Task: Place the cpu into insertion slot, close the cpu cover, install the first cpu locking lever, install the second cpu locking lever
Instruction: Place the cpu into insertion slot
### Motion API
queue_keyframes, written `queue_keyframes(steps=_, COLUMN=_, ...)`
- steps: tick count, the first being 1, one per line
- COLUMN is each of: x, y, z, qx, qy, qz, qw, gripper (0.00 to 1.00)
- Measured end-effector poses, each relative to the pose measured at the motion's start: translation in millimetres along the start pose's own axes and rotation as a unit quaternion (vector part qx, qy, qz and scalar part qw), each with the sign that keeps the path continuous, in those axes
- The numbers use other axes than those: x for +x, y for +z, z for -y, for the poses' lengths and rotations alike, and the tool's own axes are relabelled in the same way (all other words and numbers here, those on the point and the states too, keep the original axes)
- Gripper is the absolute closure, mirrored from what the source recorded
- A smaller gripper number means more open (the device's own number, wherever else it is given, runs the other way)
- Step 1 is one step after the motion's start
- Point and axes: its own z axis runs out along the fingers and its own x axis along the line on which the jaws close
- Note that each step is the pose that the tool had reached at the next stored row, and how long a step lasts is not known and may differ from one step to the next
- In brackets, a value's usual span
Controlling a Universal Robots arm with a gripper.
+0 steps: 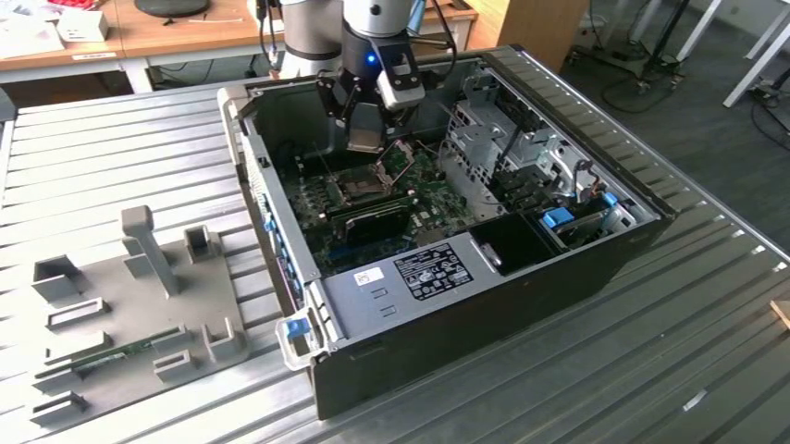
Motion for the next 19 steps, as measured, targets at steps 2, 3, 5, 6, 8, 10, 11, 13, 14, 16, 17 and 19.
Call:
queue_keyframes(steps=2, x=0.1, y=0.0, z=-0.1, qx=0.0000, qy=0.000, qz=0.0000, qw=1.00000, gripper=0.46)
queue_keyframes(steps=3, x=0.1, y=0.0, z=-0.1, qx=0.0000, qy=0.000, qz=0.0000, qw=1.00000, gripper=0.46)
queue_keyframes(steps=5, x=0.2, y=0.0, z=-0.3, qx=0.0000, qy=0.000, qz=0.0000, qw=1.00000, gripper=0.46)
queue_keyframes(steps=6, x=0.2, y=0.0, z=-0.3, qx=0.0000, qy=0.000, qz=0.0000, qw=1.00000, gripper=0.46)
queue_keyframes(steps=8, x=0.2, y=0.0, z=-0.4, qx=0.0000, qy=0.000, qz=0.0000, qw=1.00000, gripper=0.46)
queue_keyframes(steps=10, x=0.2, y=0.0, z=-0.4, qx=0.0000, qy=0.001, qz=0.0000, qw=1.00000, gripper=0.46)
queue_keyframes(steps=11, x=0.2, y=0.1, z=-0.4, qx=0.0000, qy=0.001, qz=0.0001, qw=1.00000, gripper=0.46)
queue_keyframes(steps=13, x=0.2, y=0.2, z=-0.4, qx=-0.0001, qy=0.007, qz=0.0005, qw=0.99998, gripper=0.46)
queue_keyframes(steps=14, x=0.3, y=0.4, z=-0.4, qx=-0.0001, qy=0.013, qz=0.0009, qw=0.99991, gripper=0.46)
queue_keyframes(steps=16, x=0.2, y=0.7, z=-0.3, qx=-0.0005, qy=0.030, qz=0.0022, qw=0.99955, gripper=0.46)
queue_keyframes(steps=17, x=0.2, y=0.9, z=-0.3, qx=-0.0006, qy=0.038, qz=0.0028, qw=0.99926, gripper=0.46)
queue_keyframes(steps=19, x=0.2, y=1.0, z=-0.3, qx=-0.0008, qy=0.055, qz=0.0041, qw=0.99846, gripper=0.46)
